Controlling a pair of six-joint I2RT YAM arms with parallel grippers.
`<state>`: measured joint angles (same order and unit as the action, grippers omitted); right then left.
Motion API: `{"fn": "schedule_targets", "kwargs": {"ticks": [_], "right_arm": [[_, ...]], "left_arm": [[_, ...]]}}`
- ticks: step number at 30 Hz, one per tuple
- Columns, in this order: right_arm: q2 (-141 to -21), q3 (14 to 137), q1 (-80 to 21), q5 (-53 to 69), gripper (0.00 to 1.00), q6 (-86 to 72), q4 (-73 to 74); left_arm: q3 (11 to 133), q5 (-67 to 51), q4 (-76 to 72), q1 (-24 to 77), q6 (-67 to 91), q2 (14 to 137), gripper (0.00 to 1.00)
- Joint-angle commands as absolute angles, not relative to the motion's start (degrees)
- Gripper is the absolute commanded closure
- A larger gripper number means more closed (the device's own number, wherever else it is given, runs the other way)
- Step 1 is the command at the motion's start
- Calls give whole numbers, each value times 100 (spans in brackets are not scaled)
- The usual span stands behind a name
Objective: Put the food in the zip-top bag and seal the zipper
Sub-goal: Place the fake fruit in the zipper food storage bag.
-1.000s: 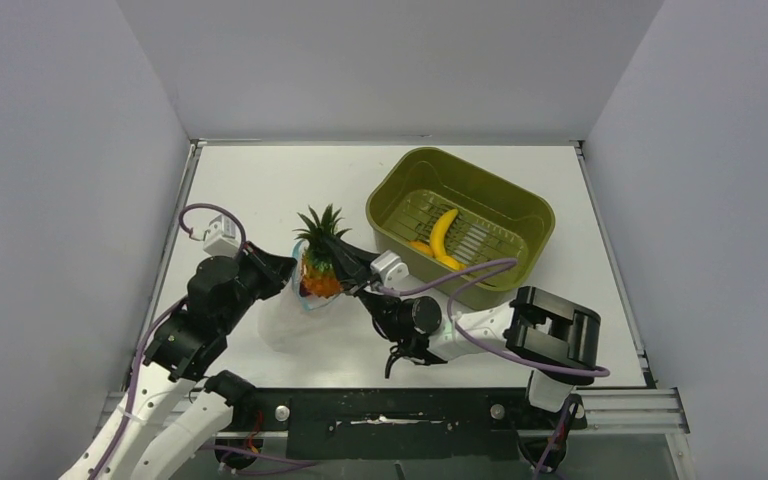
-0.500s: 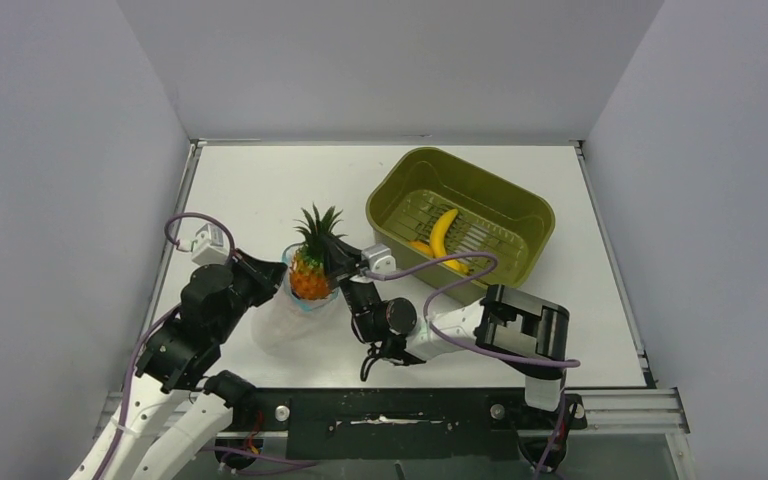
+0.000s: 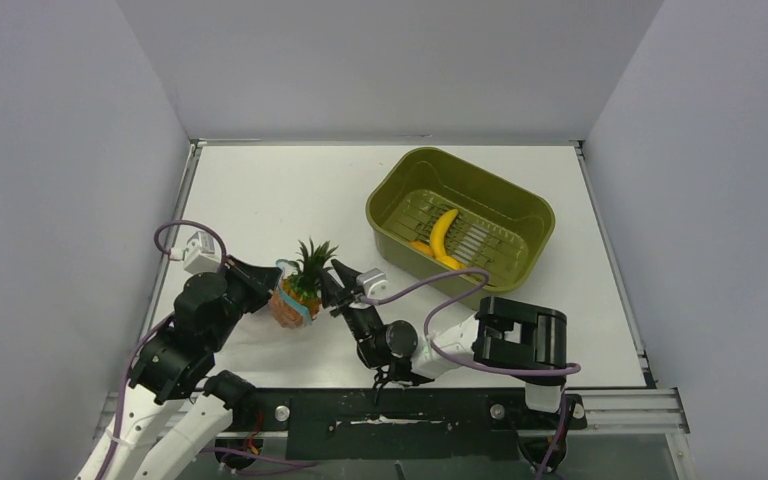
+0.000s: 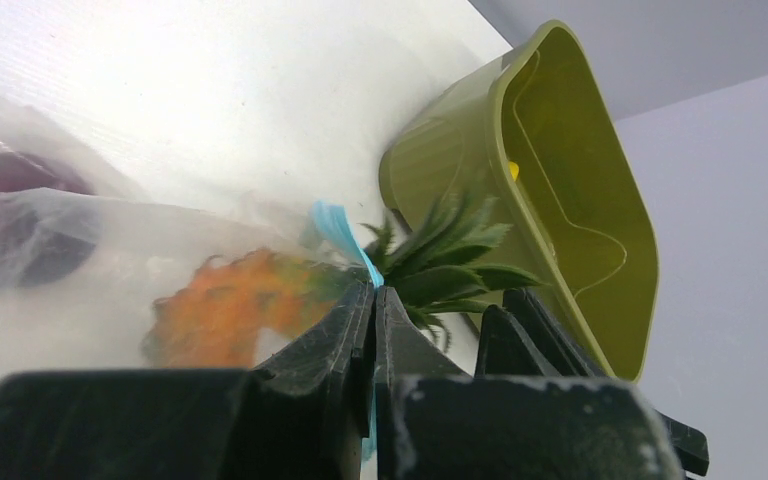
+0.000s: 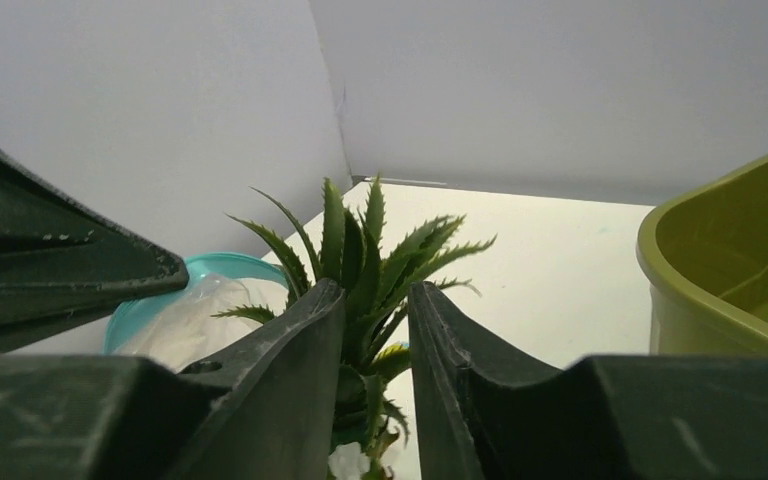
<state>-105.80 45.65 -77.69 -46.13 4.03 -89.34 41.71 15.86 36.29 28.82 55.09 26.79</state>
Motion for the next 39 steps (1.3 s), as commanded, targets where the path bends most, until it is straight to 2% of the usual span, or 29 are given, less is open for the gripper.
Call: {"fn": "schedule_targets", "kwargs": {"ticks": [1, 5, 11, 14, 16, 18, 21, 24, 28, 30, 34, 37, 39], "right_arm": [[-10157, 4472, -7824, -4128, 67, 886, -9603], [-9499, 4481, -7710, -3595, 64, 504, -7985], [-8311, 4431, -7339, -3162, 66, -449, -5879], [-7337, 4714, -7296, -3122, 61, -1181, -3847], [-6785, 5044, -7293, -3476, 55, -1849, -1903], [-6379, 5261, -7259, -3966, 51, -2943, -407], [-5850, 5133, -7169, -4354, 49, -4645, 1011], [-5388, 4734, -7122, -4117, 50, -5841, 1222], [-5493, 4883, -7070, -3953, 52, -6172, 857], [-5750, 5239, -6932, -3823, 52, -5771, 821], [-6069, 5280, -6808, -3246, 49, -3685, 47], [-5894, 4961, -6710, -2811, 51, -3726, -202], [-5680, 4516, -6653, -2308, 56, -3964, -908]], "left_arm": [[4179, 1558, 3376, 2866, 5572, 2547, 100], [3991, 1415, 3178, 2871, 5789, 2324, 100], [3437, 797, 1798, 2874, 6488, 2005, 100], [3425, 650, 1536, 2874, 6604, 2169, 100], [3506, 596, 1517, 2870, 6495, 2334, 100], [3523, 532, 1418, 2872, 6397, 2463, 100], [3423, 420, 977, 2870, 6488, 2543, 100], [3294, 360, 465, 2865, 6711, 2570, 100], [3291, 351, 257, 2864, 6852, 2647, 100], [3342, 354, 189, 2863, 6842, 2698, 100], [3450, 395, 16, 2864, 6865, 2834, 100], [3673, 389, -95, 2864, 6863, 2961, 100], [3873, 379, -74, 2865, 6765, 3060, 100]]}}
